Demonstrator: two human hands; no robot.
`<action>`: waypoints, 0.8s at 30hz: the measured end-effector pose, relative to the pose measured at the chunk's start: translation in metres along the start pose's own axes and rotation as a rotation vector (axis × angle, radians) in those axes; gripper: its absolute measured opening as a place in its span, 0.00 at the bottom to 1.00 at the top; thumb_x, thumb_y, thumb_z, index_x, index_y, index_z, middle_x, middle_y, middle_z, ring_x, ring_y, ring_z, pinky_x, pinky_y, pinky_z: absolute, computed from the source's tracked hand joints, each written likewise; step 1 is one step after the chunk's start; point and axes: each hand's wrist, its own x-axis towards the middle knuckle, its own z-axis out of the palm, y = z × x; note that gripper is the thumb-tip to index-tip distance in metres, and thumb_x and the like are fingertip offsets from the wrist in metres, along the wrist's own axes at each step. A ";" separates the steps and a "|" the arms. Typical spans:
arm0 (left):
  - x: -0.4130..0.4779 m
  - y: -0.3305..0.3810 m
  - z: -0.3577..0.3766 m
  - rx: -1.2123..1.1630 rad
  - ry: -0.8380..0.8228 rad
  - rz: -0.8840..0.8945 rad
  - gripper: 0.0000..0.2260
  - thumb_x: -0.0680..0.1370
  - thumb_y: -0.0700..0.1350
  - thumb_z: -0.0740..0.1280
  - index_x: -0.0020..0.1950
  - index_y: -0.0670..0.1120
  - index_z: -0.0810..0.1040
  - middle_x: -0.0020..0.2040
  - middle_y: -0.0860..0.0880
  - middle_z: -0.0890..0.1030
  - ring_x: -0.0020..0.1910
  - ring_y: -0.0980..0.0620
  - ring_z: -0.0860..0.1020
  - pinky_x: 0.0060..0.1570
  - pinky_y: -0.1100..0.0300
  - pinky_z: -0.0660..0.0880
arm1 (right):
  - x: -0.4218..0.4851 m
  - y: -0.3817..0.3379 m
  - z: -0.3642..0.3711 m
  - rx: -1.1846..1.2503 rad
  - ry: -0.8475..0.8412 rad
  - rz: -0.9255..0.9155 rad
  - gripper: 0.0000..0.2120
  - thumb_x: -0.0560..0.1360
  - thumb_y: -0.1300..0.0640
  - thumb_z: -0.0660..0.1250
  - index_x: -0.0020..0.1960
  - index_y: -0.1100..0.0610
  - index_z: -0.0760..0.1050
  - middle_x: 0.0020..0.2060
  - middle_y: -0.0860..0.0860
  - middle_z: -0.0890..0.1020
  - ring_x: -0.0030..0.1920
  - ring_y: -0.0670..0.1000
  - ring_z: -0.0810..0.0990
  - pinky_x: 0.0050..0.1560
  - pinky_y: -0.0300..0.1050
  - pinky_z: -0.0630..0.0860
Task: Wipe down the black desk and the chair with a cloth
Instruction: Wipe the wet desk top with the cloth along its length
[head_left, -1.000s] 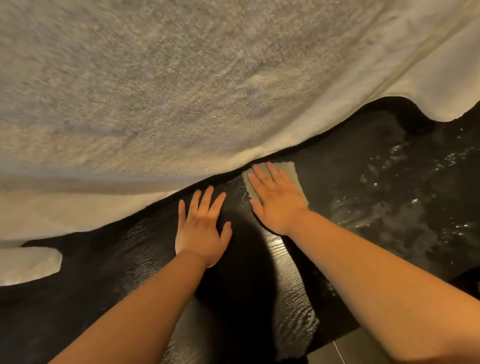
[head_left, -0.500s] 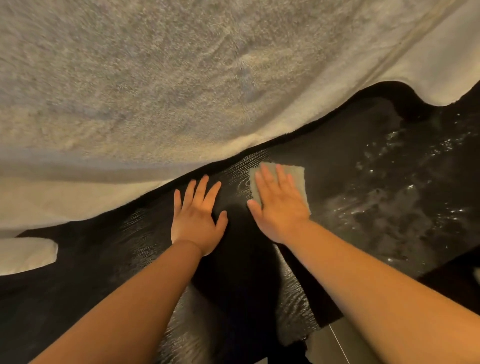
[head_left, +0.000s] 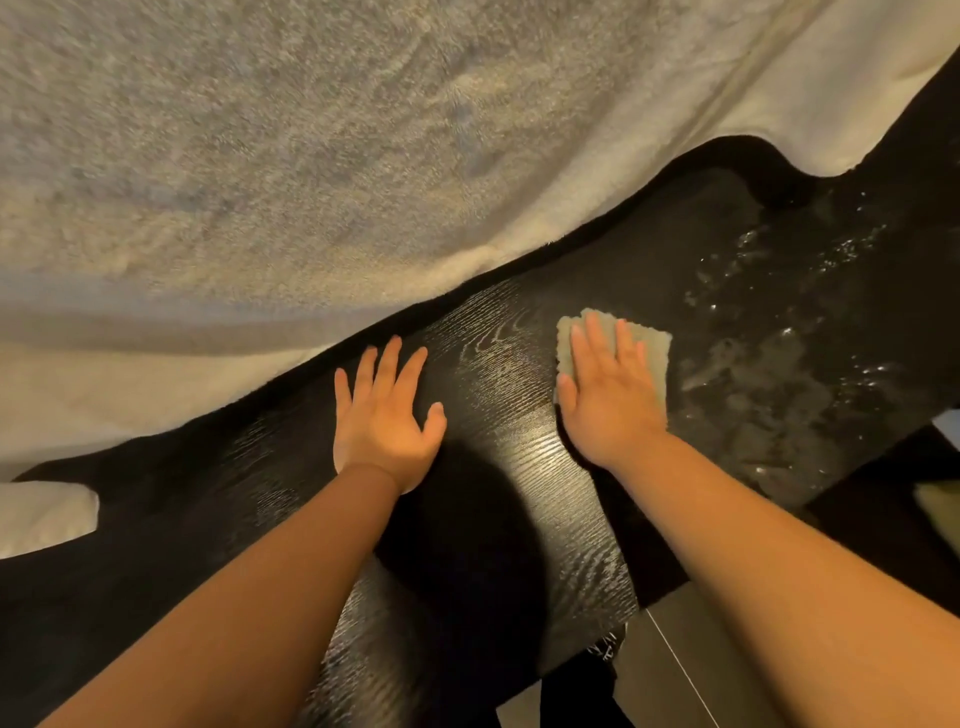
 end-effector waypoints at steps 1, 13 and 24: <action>0.000 0.000 0.001 0.016 0.001 -0.001 0.32 0.82 0.63 0.54 0.86 0.57 0.54 0.87 0.50 0.52 0.85 0.45 0.47 0.82 0.37 0.44 | -0.010 -0.015 0.005 0.001 -0.012 -0.052 0.32 0.85 0.43 0.44 0.86 0.54 0.45 0.85 0.52 0.44 0.84 0.61 0.41 0.83 0.57 0.40; -0.003 -0.001 0.002 0.047 0.040 0.019 0.32 0.82 0.63 0.53 0.86 0.56 0.55 0.87 0.48 0.54 0.85 0.43 0.50 0.82 0.36 0.47 | -0.039 0.064 0.014 -0.100 0.058 0.037 0.34 0.84 0.40 0.44 0.84 0.58 0.55 0.84 0.56 0.54 0.83 0.63 0.53 0.81 0.62 0.53; -0.004 -0.001 0.002 0.033 0.030 0.026 0.31 0.83 0.62 0.53 0.86 0.56 0.56 0.87 0.48 0.53 0.86 0.44 0.48 0.82 0.36 0.45 | -0.099 -0.022 0.048 -0.017 0.044 -0.239 0.30 0.85 0.41 0.49 0.84 0.52 0.59 0.84 0.51 0.55 0.84 0.59 0.49 0.82 0.62 0.50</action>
